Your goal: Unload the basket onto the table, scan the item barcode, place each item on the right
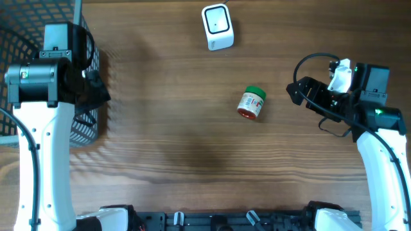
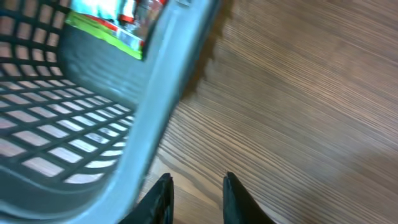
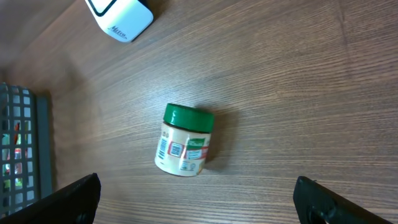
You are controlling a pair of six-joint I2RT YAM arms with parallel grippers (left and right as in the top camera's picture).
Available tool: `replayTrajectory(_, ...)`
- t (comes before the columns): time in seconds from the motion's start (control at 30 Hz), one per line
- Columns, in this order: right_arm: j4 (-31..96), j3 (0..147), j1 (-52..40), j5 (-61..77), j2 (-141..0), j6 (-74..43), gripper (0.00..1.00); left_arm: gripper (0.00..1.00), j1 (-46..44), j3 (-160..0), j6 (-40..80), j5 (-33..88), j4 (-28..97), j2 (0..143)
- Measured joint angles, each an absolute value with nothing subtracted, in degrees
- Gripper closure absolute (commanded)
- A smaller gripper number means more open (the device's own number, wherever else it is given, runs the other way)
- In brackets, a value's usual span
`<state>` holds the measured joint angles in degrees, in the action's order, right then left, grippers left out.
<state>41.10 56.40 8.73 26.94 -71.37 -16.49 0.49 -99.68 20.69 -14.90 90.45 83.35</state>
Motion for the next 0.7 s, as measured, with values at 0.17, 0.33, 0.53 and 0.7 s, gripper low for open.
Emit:
replayTrajectory(0.17,41.10,56.40,8.73,26.94,-71.37,-16.51,0.00,0.80,4.58,-99.70,20.69,-17.85,90.32,83.22)
replayTrajectory(0.33,41.10,56.40,8.73,26.94,-71.37,-16.51,0.00,0.88,7.31,-99.70,20.21,-17.61,88.64,83.24)
replayTrajectory(0.53,41.08,56.40,8.73,26.94,-71.37,-16.49,0.00,0.96,7.90,-103.24,18.79,-10.44,87.83,83.07)
replayTrajectory(0.7,41.08,56.40,8.73,26.94,-71.37,-16.49,0.00,0.96,7.90,-95.92,17.56,-4.60,86.76,82.81)
